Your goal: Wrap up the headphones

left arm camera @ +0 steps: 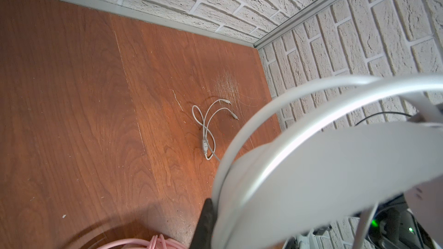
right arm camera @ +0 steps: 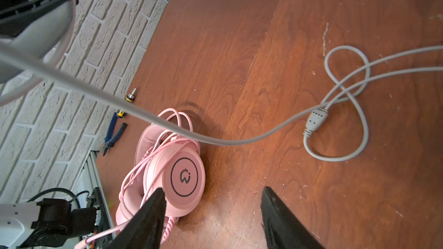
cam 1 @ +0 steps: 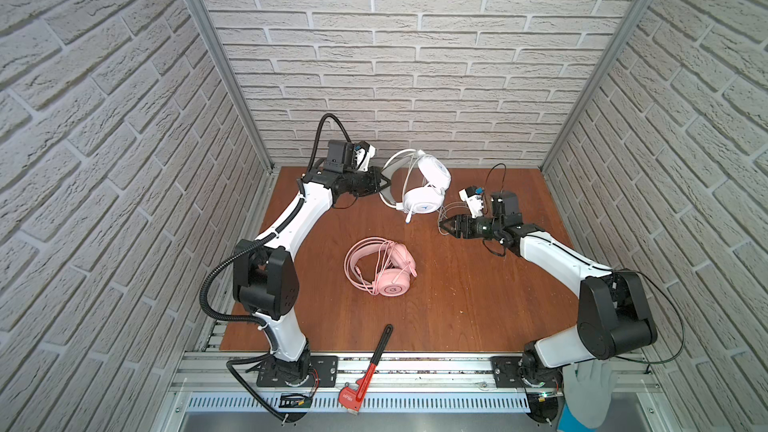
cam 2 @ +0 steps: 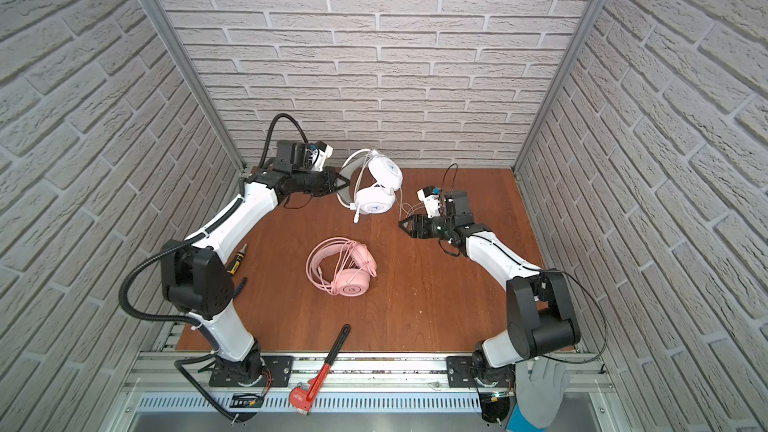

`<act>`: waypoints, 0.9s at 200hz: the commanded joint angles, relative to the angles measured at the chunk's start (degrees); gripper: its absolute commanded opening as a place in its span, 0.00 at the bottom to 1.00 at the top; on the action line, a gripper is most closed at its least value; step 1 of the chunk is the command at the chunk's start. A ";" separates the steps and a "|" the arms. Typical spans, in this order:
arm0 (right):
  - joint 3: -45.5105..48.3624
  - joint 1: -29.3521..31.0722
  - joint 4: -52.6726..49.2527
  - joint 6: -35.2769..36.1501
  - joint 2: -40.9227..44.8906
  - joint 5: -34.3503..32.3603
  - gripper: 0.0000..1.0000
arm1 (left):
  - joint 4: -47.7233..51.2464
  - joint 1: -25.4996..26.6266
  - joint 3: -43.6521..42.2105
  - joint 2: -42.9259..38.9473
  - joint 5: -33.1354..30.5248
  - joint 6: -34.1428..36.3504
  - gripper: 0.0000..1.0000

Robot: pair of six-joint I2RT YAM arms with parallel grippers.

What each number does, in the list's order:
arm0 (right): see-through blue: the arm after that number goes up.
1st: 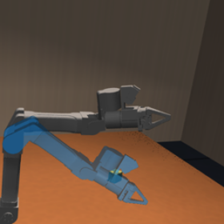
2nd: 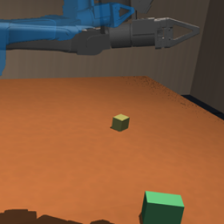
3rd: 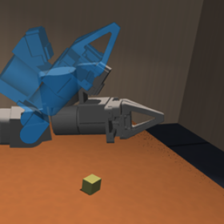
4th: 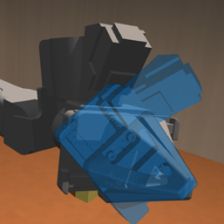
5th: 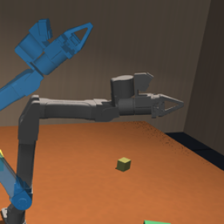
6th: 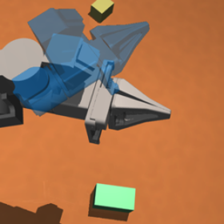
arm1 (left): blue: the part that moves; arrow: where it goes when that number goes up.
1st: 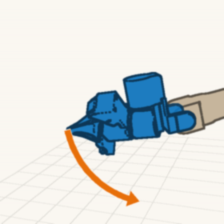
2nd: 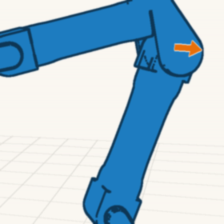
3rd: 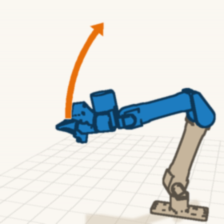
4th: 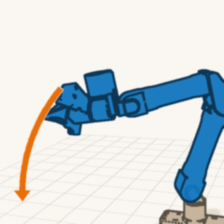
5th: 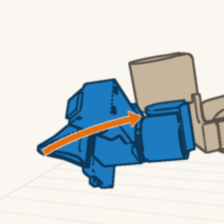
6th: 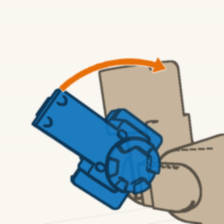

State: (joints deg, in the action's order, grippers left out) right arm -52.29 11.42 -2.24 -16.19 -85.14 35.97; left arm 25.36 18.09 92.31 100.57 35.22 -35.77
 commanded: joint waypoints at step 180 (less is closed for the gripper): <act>-5.72 4.19 19.89 9.18 -11.23 -10.89 0.06 | -0.79 -0.02 2.23 -0.63 2.90 -0.95 0.00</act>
State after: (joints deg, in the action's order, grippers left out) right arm -56.45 15.64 20.34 -9.41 -101.34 25.67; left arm 27.05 18.44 93.41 101.80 36.12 -36.10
